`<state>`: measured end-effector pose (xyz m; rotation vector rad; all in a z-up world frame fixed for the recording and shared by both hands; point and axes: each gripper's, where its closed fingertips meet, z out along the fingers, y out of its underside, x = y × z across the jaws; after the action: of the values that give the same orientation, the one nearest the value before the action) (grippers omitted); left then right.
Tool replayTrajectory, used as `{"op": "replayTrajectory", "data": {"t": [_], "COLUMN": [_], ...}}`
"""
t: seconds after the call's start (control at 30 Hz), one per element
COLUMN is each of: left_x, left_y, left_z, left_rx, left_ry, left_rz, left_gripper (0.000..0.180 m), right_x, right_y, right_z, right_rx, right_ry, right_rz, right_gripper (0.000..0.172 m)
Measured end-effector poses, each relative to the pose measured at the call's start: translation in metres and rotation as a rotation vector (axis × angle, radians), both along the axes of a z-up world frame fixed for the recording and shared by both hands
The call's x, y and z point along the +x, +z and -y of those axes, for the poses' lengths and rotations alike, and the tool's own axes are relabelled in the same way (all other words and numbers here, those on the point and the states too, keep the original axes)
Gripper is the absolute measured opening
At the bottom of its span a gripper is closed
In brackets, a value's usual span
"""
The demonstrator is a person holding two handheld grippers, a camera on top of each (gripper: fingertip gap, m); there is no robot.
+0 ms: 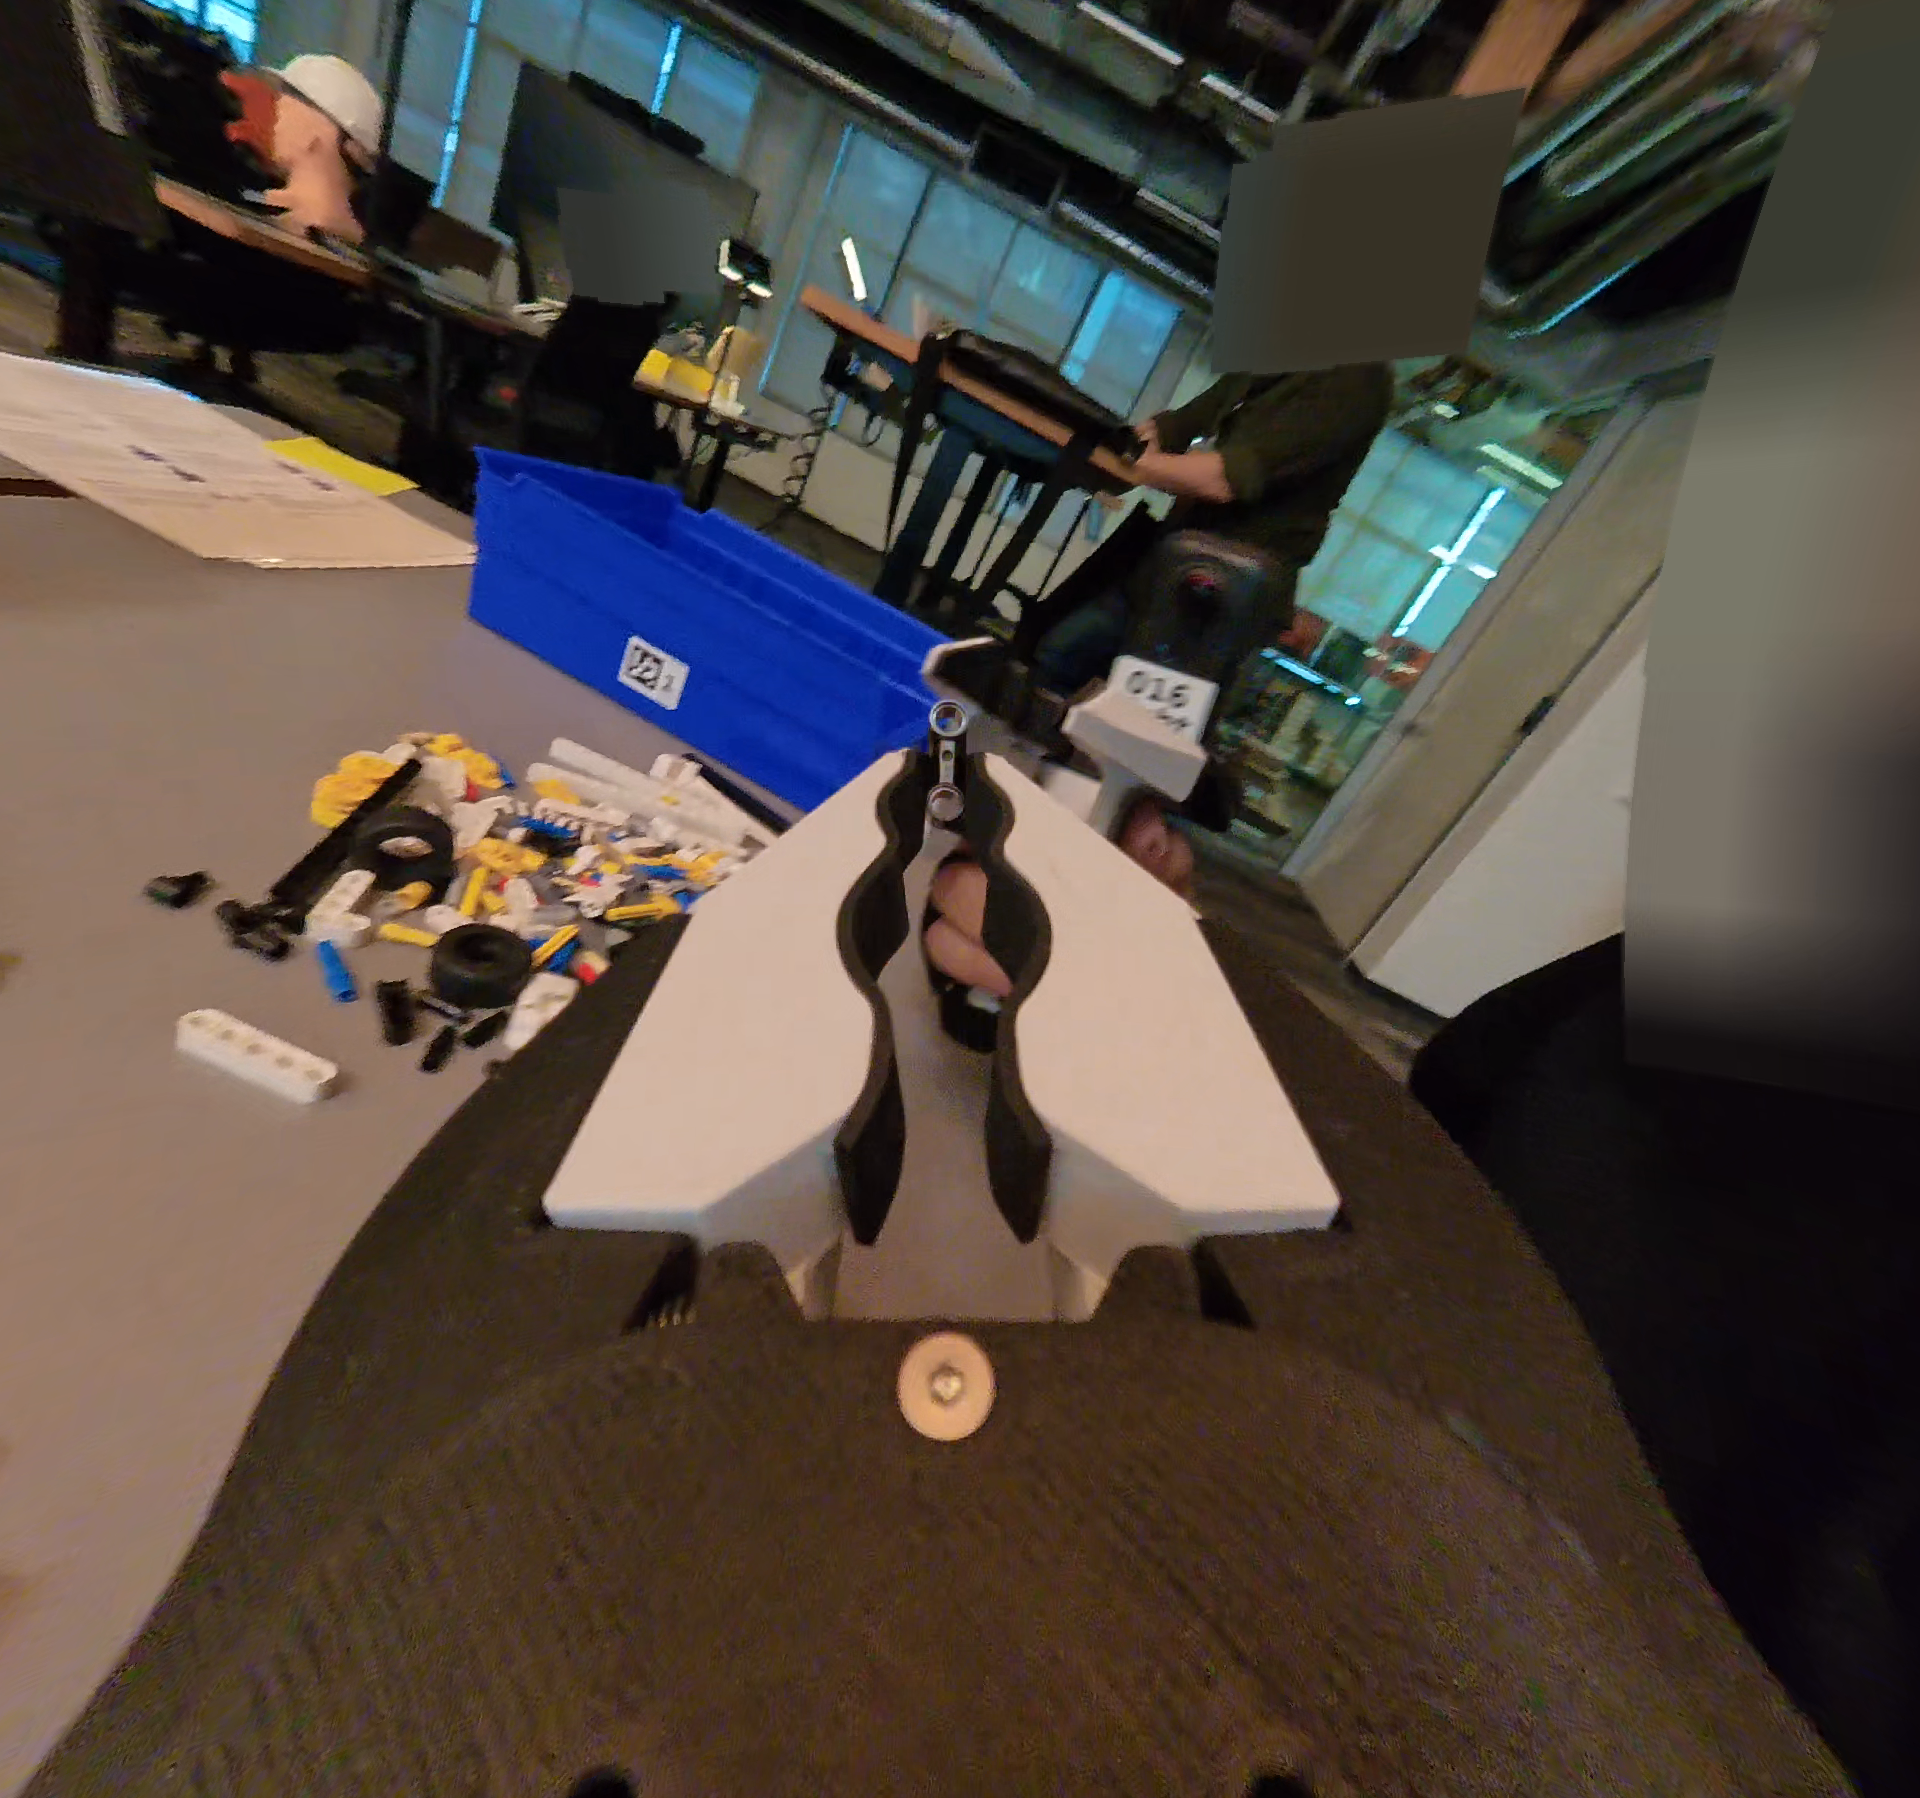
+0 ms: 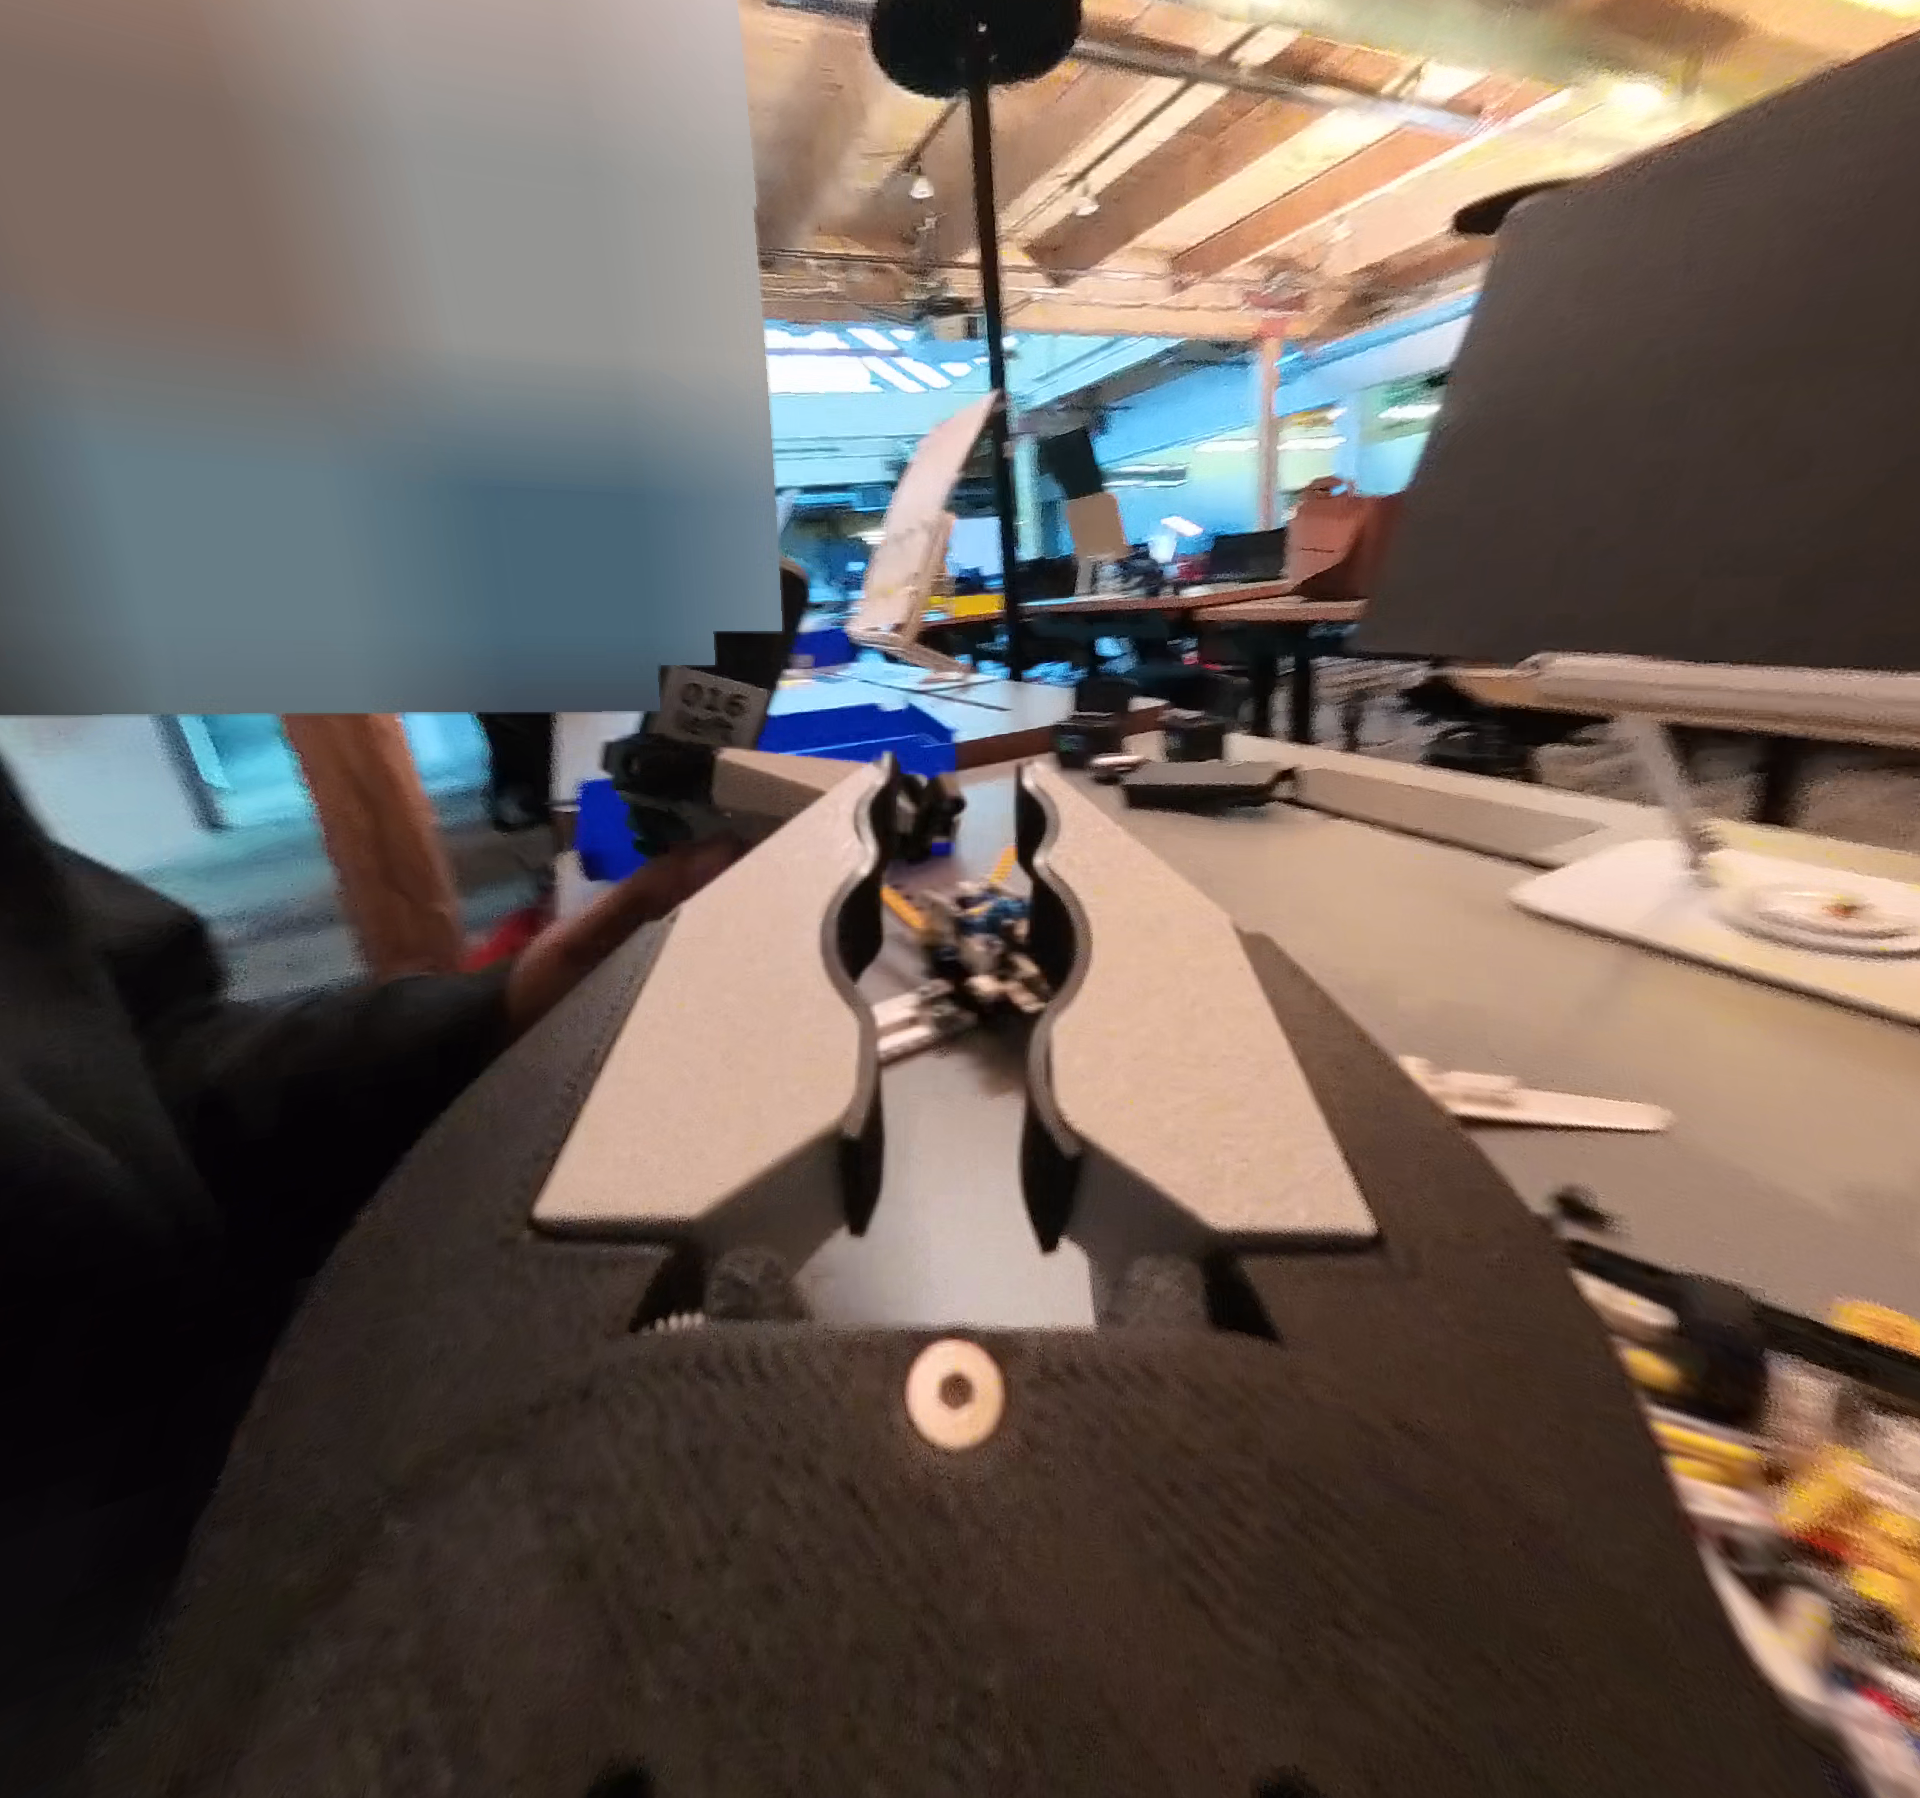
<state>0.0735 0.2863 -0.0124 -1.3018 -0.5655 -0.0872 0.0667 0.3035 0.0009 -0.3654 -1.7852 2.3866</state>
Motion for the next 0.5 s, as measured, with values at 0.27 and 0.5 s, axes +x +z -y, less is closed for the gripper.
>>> {"op": "replayTrajectory", "data": {"t": [0.27, 0.5], "left_x": [0.025, 0.036], "left_y": [0.014, 0.019], "left_z": [-0.011, -0.014], "left_rx": [0.003, 0.004], "left_ry": [-0.05, -0.048], "left_rz": [-0.029, -0.014], "left_gripper": [0.005, 0.008], "right_x": [0.021, 0.033], "right_y": [0.006, 0.013], "right_z": [0.018, 0.018], "right_rx": [-0.134, -0.125], "right_ry": [0.263, 0.34], "right_rz": [0.201, 0.244], "right_gripper": [0.019, 0.004]}}
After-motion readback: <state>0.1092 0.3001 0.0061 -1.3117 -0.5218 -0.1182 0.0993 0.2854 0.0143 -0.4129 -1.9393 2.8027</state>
